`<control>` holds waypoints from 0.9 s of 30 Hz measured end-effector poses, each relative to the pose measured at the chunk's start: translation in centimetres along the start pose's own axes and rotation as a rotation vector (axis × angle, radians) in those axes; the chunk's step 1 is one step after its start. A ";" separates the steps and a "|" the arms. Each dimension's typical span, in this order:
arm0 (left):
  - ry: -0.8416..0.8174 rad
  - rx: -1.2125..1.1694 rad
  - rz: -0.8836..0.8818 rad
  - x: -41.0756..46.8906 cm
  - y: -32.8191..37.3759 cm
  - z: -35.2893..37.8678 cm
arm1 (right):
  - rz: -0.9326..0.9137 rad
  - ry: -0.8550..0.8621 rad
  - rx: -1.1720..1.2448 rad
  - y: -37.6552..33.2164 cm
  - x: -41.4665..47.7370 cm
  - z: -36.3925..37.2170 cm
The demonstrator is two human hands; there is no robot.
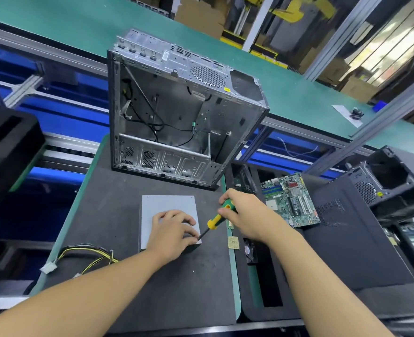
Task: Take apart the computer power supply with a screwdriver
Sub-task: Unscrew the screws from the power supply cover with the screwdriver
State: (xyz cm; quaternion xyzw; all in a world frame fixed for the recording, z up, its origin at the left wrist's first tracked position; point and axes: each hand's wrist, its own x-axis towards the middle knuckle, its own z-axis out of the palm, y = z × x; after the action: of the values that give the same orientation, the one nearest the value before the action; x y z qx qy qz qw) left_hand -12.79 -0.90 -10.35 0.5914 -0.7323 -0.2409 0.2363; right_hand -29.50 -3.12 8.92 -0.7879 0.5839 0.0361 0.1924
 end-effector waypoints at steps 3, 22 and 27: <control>-0.011 0.003 -0.002 0.0 0.0 0.0 | 0.011 0.003 0.006 0.0 -0.1 0.0; -0.213 0.371 0.404 1.0 -2.3 -2.8 | 0.077 0.058 -0.619 -3.3 0.1 1.4; -0.227 0.460 0.354 1.9 -1.8 -1.7 | 0.010 0.034 -0.499 -4.8 0.4 1.9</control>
State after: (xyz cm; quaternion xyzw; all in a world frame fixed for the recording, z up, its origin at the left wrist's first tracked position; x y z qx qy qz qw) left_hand -10.68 -3.24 -10.08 0.4619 -0.8810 -0.0881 0.0513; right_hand -24.60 -1.66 8.34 -0.8087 0.5638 0.1667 -0.0184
